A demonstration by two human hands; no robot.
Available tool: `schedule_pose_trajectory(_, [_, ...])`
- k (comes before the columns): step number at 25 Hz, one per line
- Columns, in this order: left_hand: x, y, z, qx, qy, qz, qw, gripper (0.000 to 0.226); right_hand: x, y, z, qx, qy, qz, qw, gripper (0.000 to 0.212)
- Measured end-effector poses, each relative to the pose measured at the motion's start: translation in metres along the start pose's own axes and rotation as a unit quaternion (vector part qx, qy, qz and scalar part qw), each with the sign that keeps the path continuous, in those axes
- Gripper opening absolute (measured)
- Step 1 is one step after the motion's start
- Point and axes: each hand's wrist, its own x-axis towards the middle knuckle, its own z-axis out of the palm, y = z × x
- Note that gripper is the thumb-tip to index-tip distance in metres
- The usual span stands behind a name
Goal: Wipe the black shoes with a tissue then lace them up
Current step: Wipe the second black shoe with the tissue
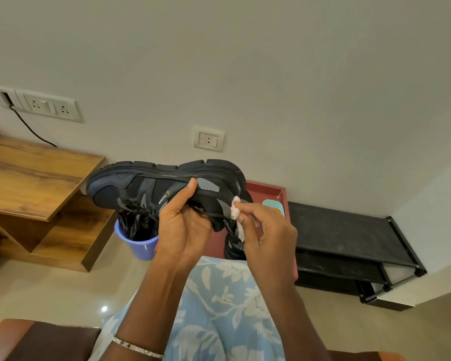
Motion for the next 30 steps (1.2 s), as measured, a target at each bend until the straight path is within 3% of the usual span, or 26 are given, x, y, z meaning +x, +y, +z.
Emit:
schedule_pose_trajectory(2, [0.0, -0.002, 0.003, 0.003, -0.008, -0.008, 1.0, 0.031, 0.001, -0.006, 0.002, 0.028, 0.027, 0.035, 0.999, 0.019])
schedule_pose_trajectory(4, [-0.001, -0.004, 0.005, 0.005, -0.013, -0.015, 1.0, 0.033, 0.01, -0.014, 0.002, 0.029, 0.052, 0.019, 0.998, 0.018])
schedule_pose_trajectory(8, [-0.002, -0.004, -0.001, -0.036, -0.005, -0.017, 0.999, 0.02, 0.021, -0.04, 0.017, 0.006, -0.018, -0.081, 0.997, 0.026])
schedule_pose_trajectory(10, [-0.003, -0.007, -0.003, -0.065, 0.0, -0.043, 0.997, 0.027, 0.014, -0.05, 0.024, -0.008, -0.037, -0.105, 0.994, 0.032])
schedule_pose_trajectory(12, [-0.003, -0.009, -0.003, -0.065, 0.001, -0.058, 0.996, 0.035, 0.009, -0.045, 0.023, -0.001, -0.015, -0.102, 0.995, 0.033])
schedule_pose_trajectory(16, [0.002, -0.002, -0.005, -0.039, 0.008, -0.008, 0.999, 0.048, -0.006, -0.02, 0.011, 0.044, 0.019, -0.053, 0.997, 0.035])
schedule_pose_trajectory(20, [0.006, 0.0, -0.004, -0.015, 0.022, -0.003, 1.0, 0.045, -0.022, -0.025, 0.013, 0.021, 0.037, -0.062, 0.997, 0.037])
schedule_pose_trajectory(23, [0.004, 0.001, 0.001, 0.013, 0.026, -0.03, 0.999, 0.041, -0.014, -0.033, 0.016, 0.002, 0.031, -0.109, 0.994, 0.025])
schedule_pose_trajectory(27, [-0.001, 0.002, 0.003, -0.007, 0.023, -0.091, 0.996, 0.051, -0.002, -0.043, 0.021, -0.058, 0.008, -0.172, 0.983, 0.026])
schedule_pose_trajectory(30, [-0.007, -0.003, 0.006, -0.025, 0.01, -0.131, 0.991, 0.06, -0.007, -0.043, 0.025, -0.022, -0.025, -0.172, 0.985, 0.032])
